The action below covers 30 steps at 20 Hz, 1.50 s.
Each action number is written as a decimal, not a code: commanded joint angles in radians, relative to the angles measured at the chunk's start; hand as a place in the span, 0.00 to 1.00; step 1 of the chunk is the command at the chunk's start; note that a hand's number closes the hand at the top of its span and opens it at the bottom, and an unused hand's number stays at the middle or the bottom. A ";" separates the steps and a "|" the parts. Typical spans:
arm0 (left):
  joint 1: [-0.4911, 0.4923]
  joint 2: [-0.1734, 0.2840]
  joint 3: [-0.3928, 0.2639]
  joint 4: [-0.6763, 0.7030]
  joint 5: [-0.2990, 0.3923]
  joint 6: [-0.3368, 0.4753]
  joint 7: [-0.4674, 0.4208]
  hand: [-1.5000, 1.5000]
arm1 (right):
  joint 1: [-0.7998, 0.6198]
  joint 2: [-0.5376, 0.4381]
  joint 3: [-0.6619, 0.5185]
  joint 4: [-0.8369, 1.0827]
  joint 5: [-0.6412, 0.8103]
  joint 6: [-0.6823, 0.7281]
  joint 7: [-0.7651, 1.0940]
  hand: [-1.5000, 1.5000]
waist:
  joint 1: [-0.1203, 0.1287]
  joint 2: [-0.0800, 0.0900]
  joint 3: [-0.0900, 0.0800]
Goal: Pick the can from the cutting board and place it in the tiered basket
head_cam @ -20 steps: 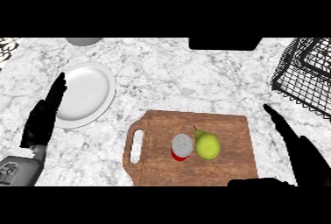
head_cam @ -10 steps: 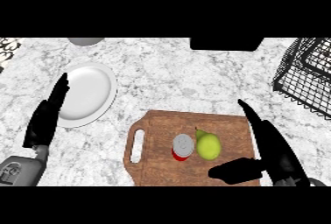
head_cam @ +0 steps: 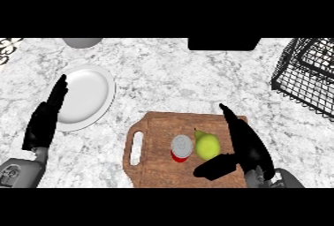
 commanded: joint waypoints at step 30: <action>-0.028 -0.036 0.029 0.006 -0.029 -0.022 0.022 0.50 | -0.005 0.325 -0.006 0.199 0.312 0.188 0.241 0.00 | -0.007 0.002 0.004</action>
